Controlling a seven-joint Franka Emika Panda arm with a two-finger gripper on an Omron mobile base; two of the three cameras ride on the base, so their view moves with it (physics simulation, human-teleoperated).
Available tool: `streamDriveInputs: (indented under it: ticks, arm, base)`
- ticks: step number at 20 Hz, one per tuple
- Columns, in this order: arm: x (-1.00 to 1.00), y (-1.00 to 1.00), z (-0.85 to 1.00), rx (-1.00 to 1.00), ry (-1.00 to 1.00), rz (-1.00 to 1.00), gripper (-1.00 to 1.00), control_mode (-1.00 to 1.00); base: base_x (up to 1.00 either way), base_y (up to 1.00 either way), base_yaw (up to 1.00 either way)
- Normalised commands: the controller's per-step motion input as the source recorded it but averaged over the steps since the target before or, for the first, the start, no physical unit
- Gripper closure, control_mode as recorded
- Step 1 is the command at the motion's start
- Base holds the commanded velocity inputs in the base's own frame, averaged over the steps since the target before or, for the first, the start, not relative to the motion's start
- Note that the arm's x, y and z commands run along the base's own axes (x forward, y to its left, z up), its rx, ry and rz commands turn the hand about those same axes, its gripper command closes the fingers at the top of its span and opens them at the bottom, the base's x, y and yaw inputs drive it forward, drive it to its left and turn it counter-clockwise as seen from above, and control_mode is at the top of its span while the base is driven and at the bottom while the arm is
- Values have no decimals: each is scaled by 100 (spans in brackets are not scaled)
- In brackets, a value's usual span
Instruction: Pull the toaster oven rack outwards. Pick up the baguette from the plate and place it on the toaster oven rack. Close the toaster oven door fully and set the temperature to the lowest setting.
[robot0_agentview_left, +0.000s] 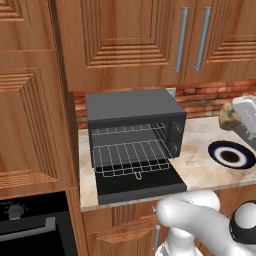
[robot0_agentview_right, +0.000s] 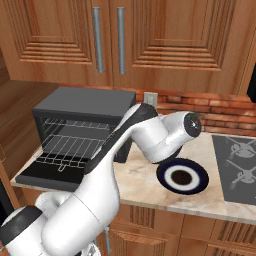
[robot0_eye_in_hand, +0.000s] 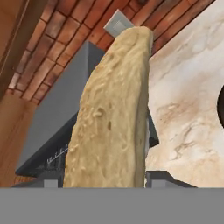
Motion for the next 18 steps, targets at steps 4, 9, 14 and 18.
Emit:
streamDriveInputs:
  ticks: [4, 9, 14, 18]
  arm:
    - [-23, 59, 58, -26, -2, 6, 100, -100]
    - [-7, 73, 41, -36, -1, 15, 100, -100]
    - [0, 89, 12, -43, 0, 16, 100, -100]
    - [0, 83, 0, -41, 0, 16, 100, -100]
  base:
    - [0, 0, 0]
    - [0, 0, 0]
    - [0, 0, 0]
    - [0, 0, 0]
